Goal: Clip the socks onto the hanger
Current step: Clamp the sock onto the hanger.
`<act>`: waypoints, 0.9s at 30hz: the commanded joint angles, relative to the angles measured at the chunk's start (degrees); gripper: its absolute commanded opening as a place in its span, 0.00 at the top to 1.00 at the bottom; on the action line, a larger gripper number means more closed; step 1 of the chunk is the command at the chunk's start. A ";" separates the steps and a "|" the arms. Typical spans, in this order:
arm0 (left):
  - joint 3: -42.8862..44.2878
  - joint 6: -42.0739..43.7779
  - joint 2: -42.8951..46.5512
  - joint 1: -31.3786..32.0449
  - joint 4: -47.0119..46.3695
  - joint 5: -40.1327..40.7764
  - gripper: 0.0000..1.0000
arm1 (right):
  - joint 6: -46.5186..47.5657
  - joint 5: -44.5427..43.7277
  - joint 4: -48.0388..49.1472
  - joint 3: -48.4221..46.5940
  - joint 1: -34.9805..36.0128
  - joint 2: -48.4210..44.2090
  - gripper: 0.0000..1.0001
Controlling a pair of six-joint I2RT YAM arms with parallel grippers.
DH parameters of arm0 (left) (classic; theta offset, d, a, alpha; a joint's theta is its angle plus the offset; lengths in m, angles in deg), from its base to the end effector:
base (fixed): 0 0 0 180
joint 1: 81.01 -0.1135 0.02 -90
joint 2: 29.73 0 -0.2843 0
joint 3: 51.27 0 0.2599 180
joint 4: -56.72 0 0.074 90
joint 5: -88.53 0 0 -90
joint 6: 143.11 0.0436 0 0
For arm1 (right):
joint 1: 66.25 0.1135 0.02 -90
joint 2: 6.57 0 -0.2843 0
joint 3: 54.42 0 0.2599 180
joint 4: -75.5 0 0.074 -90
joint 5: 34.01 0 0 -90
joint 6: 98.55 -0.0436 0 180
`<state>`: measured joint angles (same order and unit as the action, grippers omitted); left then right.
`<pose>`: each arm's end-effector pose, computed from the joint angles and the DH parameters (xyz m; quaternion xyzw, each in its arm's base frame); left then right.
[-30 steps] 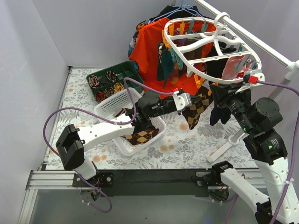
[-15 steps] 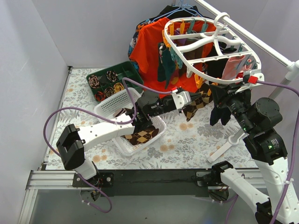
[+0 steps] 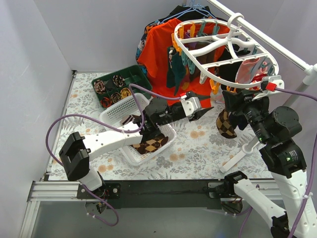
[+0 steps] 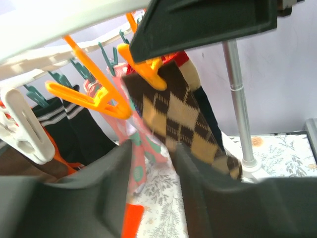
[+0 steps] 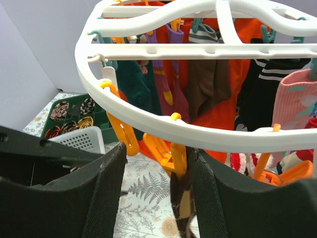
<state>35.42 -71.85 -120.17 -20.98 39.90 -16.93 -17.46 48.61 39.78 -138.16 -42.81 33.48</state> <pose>0.1870 -0.3476 0.4070 0.3159 0.5397 -0.5570 0.5466 0.0999 0.0372 0.4922 -0.0346 0.6558 0.1692 0.7349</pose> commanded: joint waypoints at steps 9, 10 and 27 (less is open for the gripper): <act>-0.66 -18.04 1.14 -3.25 -5.24 0.97 0.33 | 2.40 -5.01 1.10 -0.10 0.38 -2.52 0.32; -0.13 -19.91 0.88 -3.86 -5.68 0.09 0.31 | 2.49 -5.19 1.01 -0.01 0.46 -2.78 0.31; 6.20 -43.57 -6.15 -7.91 -11.74 -12.66 0.29 | 5.22 -3.79 1.10 0.69 0.64 -5.42 0.30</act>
<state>39.29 -109.67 -125.17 -29.02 31.81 -26.20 -13.87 44.57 39.30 -138.03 -42.50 29.31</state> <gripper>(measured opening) 0.711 0.699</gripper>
